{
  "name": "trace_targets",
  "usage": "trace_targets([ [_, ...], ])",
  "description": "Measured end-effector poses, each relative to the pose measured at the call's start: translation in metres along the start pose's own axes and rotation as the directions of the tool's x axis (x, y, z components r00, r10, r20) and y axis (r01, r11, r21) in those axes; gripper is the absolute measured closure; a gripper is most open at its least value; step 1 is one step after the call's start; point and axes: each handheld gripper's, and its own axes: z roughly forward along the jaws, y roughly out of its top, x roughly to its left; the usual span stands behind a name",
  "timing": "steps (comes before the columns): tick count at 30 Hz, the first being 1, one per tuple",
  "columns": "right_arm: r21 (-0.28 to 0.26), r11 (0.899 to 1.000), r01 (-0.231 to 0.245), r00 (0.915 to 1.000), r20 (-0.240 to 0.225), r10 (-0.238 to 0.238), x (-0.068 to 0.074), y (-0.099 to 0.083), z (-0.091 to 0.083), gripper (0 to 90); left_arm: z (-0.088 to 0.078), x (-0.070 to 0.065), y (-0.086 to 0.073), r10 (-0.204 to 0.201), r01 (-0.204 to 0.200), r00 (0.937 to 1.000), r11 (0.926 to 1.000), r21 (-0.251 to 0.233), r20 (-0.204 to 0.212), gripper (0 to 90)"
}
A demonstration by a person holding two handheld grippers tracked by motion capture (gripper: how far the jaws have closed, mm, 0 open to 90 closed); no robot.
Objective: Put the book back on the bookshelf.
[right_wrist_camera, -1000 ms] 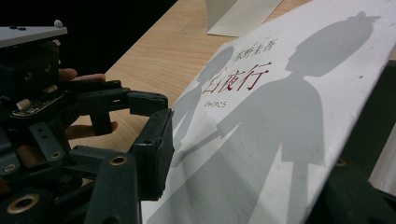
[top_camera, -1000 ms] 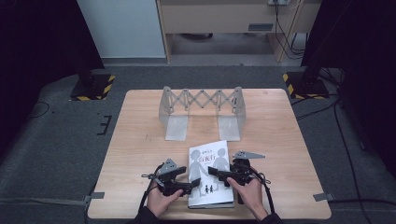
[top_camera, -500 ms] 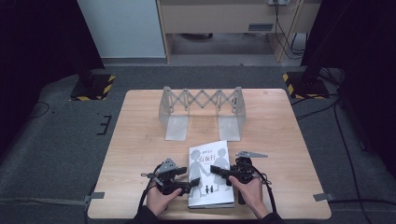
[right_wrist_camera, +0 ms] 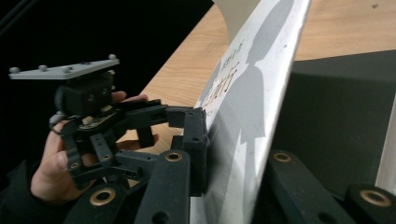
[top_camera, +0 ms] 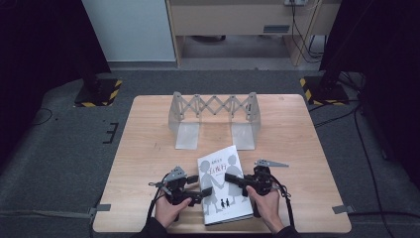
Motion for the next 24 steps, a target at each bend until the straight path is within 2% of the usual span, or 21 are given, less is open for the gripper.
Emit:
trace_targets([
  [7,-0.019,0.999,0.042,0.9985,-0.035,-0.043,0.007,0.003,-0.006,81.1,0.003,0.001,0.0,-0.001,0.002,0.9995,0.9997,-0.025,0.031,0.5],
  [12,-0.039,0.996,0.076,0.9951,-0.06,-0.078,0.008,0.006,-0.011,82.1,0.005,0.002,0.0,-0.017,0.02,0.9975,0.9986,-0.048,0.069,0.0],
  [16,-0.044,0.994,0.098,0.9915,-0.082,-0.101,0.01,0.008,-0.014,82.6,0.007,0.005,-0.002,-0.049,0.055,0.9903,0.9973,-0.048,0.13,0.0],
  [19,-0.049,0.994,0.098,0.9887,-0.109,-0.103,0.011,0.008,-0.013,83.1,0.008,0.006,-0.003,-0.068,0.073,0.9835,0.9972,-0.019,0.167,0.0],
  [21,-0.043,0.994,0.099,0.9884,-0.111,-0.104,0.011,0.009,-0.011,83.1,0.009,0.007,-0.004,-0.091,0.093,0.9799,0.9956,-0.008,0.178,0.0],
  [24,-0.037,0.997,0.069,0.9913,-0.11,-0.072,0.006,0.008,-0.01,82.8,0.012,0.009,-0.005,-0.104,0.105,0.9789,0.9945,0.004,0.176,0.0],
])
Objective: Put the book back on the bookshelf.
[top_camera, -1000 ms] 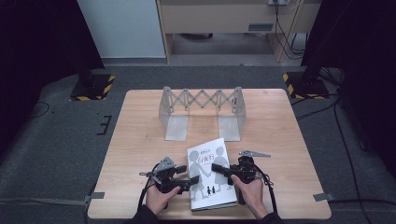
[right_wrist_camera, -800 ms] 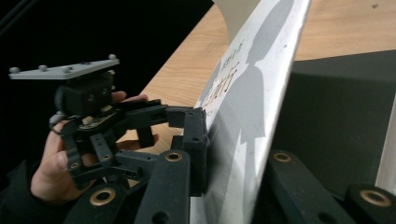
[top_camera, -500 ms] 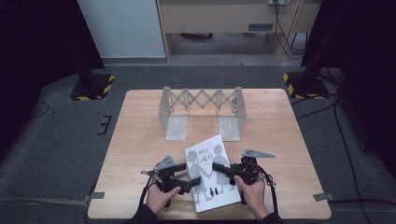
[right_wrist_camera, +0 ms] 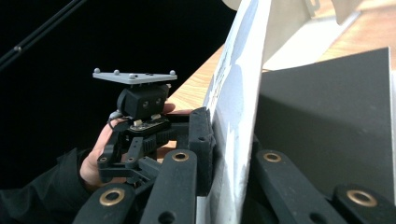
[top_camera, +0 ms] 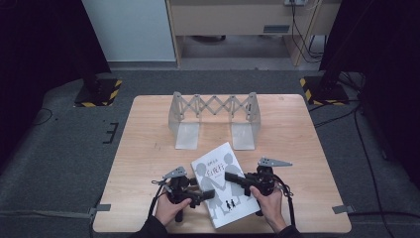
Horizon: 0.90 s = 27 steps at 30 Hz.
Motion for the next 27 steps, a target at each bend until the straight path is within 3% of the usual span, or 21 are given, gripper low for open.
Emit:
trace_targets([
  [4,0.014,1.0,-0.009,0.9995,0.03,0.009,-0.004,-0.001,0.002,80.5,0.002,0.003,-0.002,-0.032,0.032,0.9995,0.9993,0.016,-0.001,0.0],
  [10,0.057,0.996,0.075,0.9889,0.125,-0.081,-0.006,-0.004,0.007,69.5,0.006,0.005,-0.006,-0.08,0.08,0.9967,0.9963,0.029,-0.011,0.3],
  [13,0.067,0.994,0.086,0.9867,0.132,-0.094,-0.007,-0.005,0.007,66.4,0.006,0.005,-0.006,-0.08,0.081,0.9966,0.9963,0.028,-0.016,0.5],
  [18,0.083,0.987,0.136,0.9746,0.168,-0.148,-0.008,-0.006,0.006,58.0,0.006,0.004,-0.007,-0.096,0.097,0.9951,0.9952,0.016,-0.024,1.1],
  [24,0.087,0.986,0.14,0.9656,0.208,-0.156,-0.011,-0.006,0.002,51.3,0.007,0.004,-0.008,-0.108,0.108,0.9938,0.9941,0.004,-0.027,1.8],
  [27,0.091,0.983,0.162,0.9506,0.253,-0.18,-0.013,-0.005,-0.004,51.1,0.007,0.003,-0.008,-0.106,0.106,0.9938,0.9944,0.003,-0.035,2.4],
])
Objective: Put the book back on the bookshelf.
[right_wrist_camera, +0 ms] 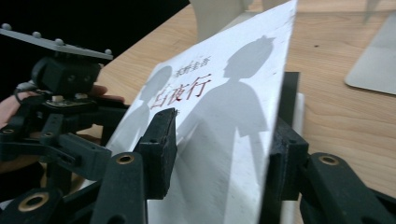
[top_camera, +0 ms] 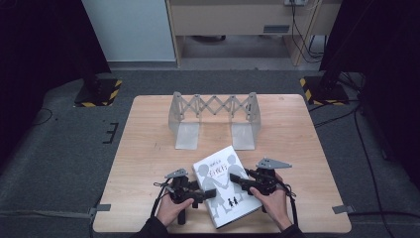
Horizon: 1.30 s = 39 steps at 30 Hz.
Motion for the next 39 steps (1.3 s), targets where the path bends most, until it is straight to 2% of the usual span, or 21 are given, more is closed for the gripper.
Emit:
trace_targets([
  [2,0.003,1.0,0.006,0.9997,0.023,-0.006,-0.002,-0.001,-0.002,51.2,0.0,0.0,0.0,0.0,0.0,1.0,1.0,0.0,-0.005,3.0],
  [7,0.015,1.0,-0.015,0.9993,0.034,0.015,-0.005,-0.006,-0.002,49.5,0.0,-0.001,0.0,0.004,-0.004,0.9999,1.0,0.002,-0.013,4.6],
  [13,0.041,0.999,-0.003,0.9981,0.062,0.001,-0.008,-0.009,-0.002,45.6,-0.002,0.003,-0.001,-0.04,0.04,0.9992,0.999,-0.021,-0.007,10.3],
  [15,0.099,0.994,0.048,0.9925,0.108,-0.058,-0.009,-0.012,-0.002,45.4,-0.002,0.004,-0.001,-0.045,0.045,0.9989,0.9987,-0.025,-0.01,12.1],
  [16,0.105,0.993,0.059,0.9906,0.117,-0.071,-0.01,-0.014,-0.002,44.9,-0.002,0.003,-0.001,-0.044,0.043,0.999,0.9988,-0.024,-0.012,12.3],
  [17,0.092,0.995,0.03,0.9934,0.107,-0.04,-0.011,-0.016,-0.003,44.9,-0.002,0.003,-0.001,-0.044,0.043,0.999,0.9988,-0.024,-0.012,12.3],
  [22,0.081,0.997,-0.011,0.9959,0.09,0.003,-0.015,-0.019,-0.004,44.4,-0.001,0.002,-0.001,-0.041,0.041,0.999,0.9989,-0.024,-0.017,12.2],
  [25,0.081,0.996,-0.024,0.9969,0.077,0.017,-0.017,-0.021,-0.004,44.5,-0.001,0.002,-0.001,-0.039,0.039,0.999,0.9989,-0.026,-0.022,12.0],
  [30,0.076,0.996,-0.054,0.9976,0.049,0.05,-0.016,-0.023,-0.002,44.6,0.001,-0.004,-0.004,-0.05,0.047,0.9968,0.9974,-0.054,-0.063,11.5],
  [33,0.076,0.995,-0.057,0.9977,0.042,0.054,-0.017,-0.024,-0.001,43.8,0.001,-0.004,-0.004,-0.054,0.05,0.9966,0.9971,-0.057,-0.063,11.7],
  [35,0.073,0.994,-0.079,0.9964,0.035,0.077,-0.017,-0.024,0.0,43.1,0.002,-0.004,-0.004,-0.063,0.059,0.9956,0.9962,-0.064,-0.069,12.0],
  [39,0.066,0.995,-0.075,0.9965,0.041,0.073,-0.017,-0.025,0.0,43.2,0.002,-0.003,-0.004,-0.075,0.07,0.9948,0.9947,-0.074,-0.069,14.1],
])
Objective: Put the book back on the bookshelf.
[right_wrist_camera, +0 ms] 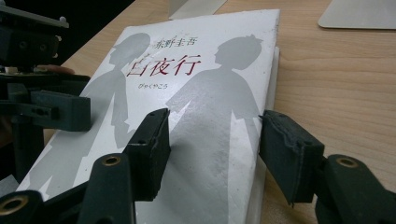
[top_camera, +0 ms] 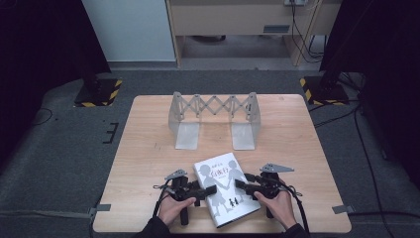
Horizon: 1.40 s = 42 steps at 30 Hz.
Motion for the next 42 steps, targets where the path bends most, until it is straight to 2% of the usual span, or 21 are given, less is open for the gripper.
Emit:
trace_targets([
  [5,-0.009,1.0,-0.008,1.0,0.004,0.008,0.002,-0.001,0.001,44.4,-0.001,0.002,0.0,-0.019,0.019,0.9998,0.9998,-0.004,-0.002,16.9],
  [8,-0.026,1.0,-0.01,0.9999,0.001,0.01,0.003,0.0,0.001,49.9,-0.003,0.003,0.001,-0.033,0.033,0.9995,0.9995,-0.001,0.002,19.3],
  [12,-0.044,0.999,-0.017,0.9998,-0.008,0.017,0.001,0.001,-0.003,52.6,-0.005,-0.001,0.004,-0.016,0.017,0.9997,0.9991,-0.038,0.017,22.2],
  [16,-0.084,0.995,-0.044,0.9985,-0.035,0.042,-0.001,0.003,-0.009,57.0,-0.011,-0.008,0.01,0.034,-0.032,0.9992,0.9958,-0.086,0.023,26.4],
  [18,-0.11,0.993,-0.036,0.9986,-0.043,0.032,0.0,0.005,-0.011,57.9,-0.013,-0.011,0.013,0.058,-0.056,0.9981,0.9931,-0.103,0.019,27.7],
  [24,-0.164,0.986,-0.016,0.9979,-0.064,0.005,0.003,0.008,-0.014,60.5,-0.018,-0.013,0.018,0.072,-0.066,0.9968,0.9886,-0.136,0.034,32.8],
  [29,-0.165,0.986,-0.006,0.998,-0.063,-0.004,0.003,0.009,-0.015,60.9,-0.017,-0.014,0.019,0.078,-0.071,0.9956,0.9881,-0.136,0.052,33.5],
  [34,-0.168,0.986,-0.007,0.9973,-0.073,-0.006,0.004,0.009,-0.015,61.0,-0.013,-0.016,0.02,0.085,-0.077,0.995,0.9876,-0.137,0.052,32.8],
  [42,-0.174,0.985,0.004,0.998,-0.061,-0.014,0.004,0.009,-0.017,61.5,-0.007,-0.016,0.022,0.077,-0.07,0.9963,0.9811,-0.18,0.036,32.6],
])
